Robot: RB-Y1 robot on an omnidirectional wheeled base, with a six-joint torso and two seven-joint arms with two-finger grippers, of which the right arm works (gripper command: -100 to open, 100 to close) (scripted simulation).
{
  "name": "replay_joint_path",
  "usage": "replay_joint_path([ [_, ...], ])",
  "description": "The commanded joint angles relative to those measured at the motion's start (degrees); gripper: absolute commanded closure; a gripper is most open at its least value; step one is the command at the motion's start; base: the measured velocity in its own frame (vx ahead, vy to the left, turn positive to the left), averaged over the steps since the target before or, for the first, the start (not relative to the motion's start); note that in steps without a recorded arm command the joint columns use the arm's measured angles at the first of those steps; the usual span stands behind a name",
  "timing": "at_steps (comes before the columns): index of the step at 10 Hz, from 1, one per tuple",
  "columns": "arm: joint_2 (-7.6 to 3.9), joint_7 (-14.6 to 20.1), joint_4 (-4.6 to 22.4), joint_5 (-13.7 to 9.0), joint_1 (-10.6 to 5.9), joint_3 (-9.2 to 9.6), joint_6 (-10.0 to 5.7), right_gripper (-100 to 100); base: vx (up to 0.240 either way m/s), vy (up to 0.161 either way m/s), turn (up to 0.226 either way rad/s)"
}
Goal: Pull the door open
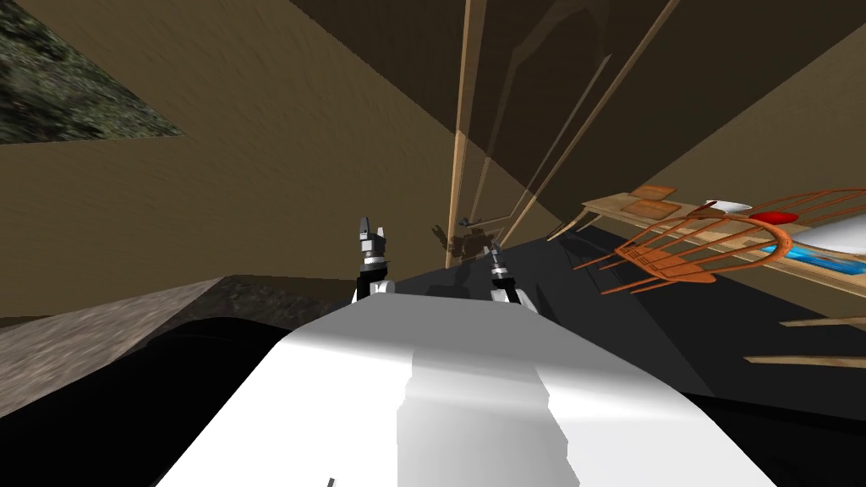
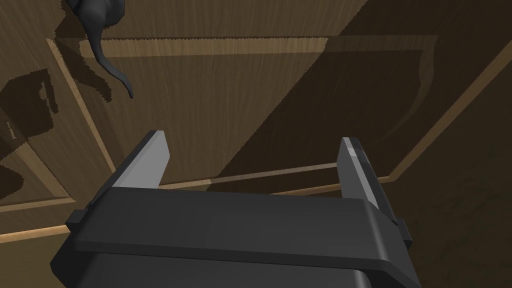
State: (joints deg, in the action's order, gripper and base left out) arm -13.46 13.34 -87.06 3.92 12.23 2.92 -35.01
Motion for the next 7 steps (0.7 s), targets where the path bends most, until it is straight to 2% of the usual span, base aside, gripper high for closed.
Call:
replay_joint_path([
  [1,-0.75,0.83,2.86,0.36,-0.94,0.00,-0.94,-100,0.072,-0.023,0.054],
  [2,-1.26,1.44,4.46,0.71,-1.73,0.07,-1.56,-100,0.074,-0.028,0.092],
  [3,-1.26,1.44,5.23,0.71,-1.73,0.07,-1.56,-100,0.054,-0.015,0.030],
  [5,-2.26,2.62,8.95,1.40,-3.27,0.19,-2.77,-100,0.067,-0.022,0.063],
  [6,-2.26,2.62,9.49,1.40,-3.27,0.19,-2.77,-100,0.054,-0.017,0.038],
  [7,-2.76,3.21,11.59,1.74,-4.04,0.25,-3.38,-100,0.058,-0.019,0.051],
])
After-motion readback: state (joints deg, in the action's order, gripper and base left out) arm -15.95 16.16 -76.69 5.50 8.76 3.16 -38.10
